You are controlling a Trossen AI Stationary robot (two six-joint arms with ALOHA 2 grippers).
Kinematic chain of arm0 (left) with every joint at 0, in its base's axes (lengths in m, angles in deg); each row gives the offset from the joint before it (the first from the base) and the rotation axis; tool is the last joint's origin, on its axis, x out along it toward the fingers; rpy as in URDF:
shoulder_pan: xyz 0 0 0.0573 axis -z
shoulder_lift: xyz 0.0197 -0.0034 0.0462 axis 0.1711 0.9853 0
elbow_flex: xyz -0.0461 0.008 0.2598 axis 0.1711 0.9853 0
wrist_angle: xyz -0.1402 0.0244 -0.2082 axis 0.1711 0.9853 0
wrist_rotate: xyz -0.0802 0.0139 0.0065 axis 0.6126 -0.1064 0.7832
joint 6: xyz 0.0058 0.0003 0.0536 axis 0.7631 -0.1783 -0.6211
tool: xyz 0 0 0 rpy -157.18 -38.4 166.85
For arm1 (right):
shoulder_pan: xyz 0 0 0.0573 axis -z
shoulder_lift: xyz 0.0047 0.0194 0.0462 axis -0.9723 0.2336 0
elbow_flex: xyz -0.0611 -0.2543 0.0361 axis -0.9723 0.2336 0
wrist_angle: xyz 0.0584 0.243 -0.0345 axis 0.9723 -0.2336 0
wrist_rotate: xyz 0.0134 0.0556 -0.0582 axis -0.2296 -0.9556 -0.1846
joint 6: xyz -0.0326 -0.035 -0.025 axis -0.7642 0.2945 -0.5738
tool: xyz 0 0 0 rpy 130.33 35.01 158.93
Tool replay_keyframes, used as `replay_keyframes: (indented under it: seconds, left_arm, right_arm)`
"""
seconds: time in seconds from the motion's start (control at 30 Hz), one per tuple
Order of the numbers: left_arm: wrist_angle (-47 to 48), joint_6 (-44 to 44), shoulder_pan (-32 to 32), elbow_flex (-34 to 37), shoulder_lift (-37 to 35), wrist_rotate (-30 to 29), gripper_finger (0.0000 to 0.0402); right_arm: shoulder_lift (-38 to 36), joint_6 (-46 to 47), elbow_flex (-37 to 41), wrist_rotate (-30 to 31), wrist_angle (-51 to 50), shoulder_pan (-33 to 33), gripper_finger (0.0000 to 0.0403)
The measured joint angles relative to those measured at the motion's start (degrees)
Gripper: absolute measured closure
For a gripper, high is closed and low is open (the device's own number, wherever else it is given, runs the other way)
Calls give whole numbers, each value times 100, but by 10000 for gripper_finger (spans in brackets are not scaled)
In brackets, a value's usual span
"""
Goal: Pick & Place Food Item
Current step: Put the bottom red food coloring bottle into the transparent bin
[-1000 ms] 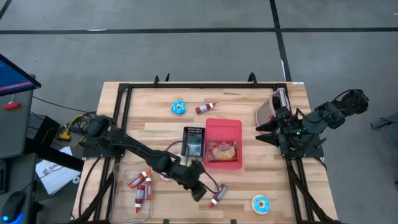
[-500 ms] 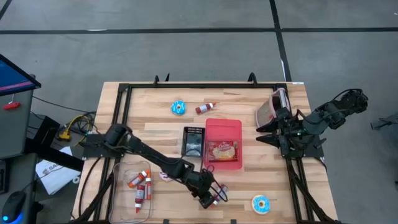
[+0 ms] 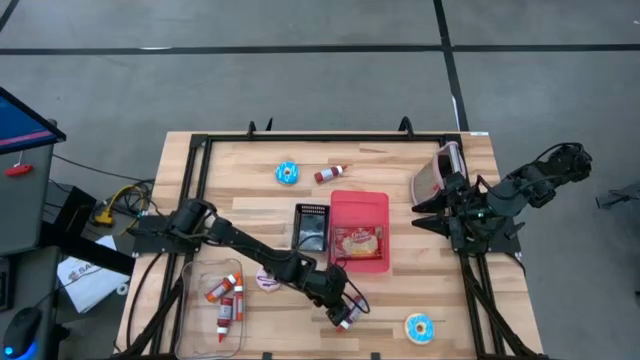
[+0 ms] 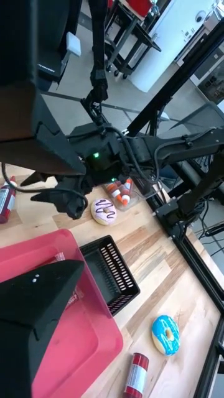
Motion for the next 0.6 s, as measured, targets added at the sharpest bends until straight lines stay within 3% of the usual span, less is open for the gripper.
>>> replay_keyframes:
  seconds: [0.13,0.6]
  left_arm:
    - [-403,18,6,3,134,108,215]
    - [-524,85,127,8,341,377,215]
  right_arm:
    - [0,70,0,0,1,0,175]
    - [-1,133,0,28,-5,2,175]
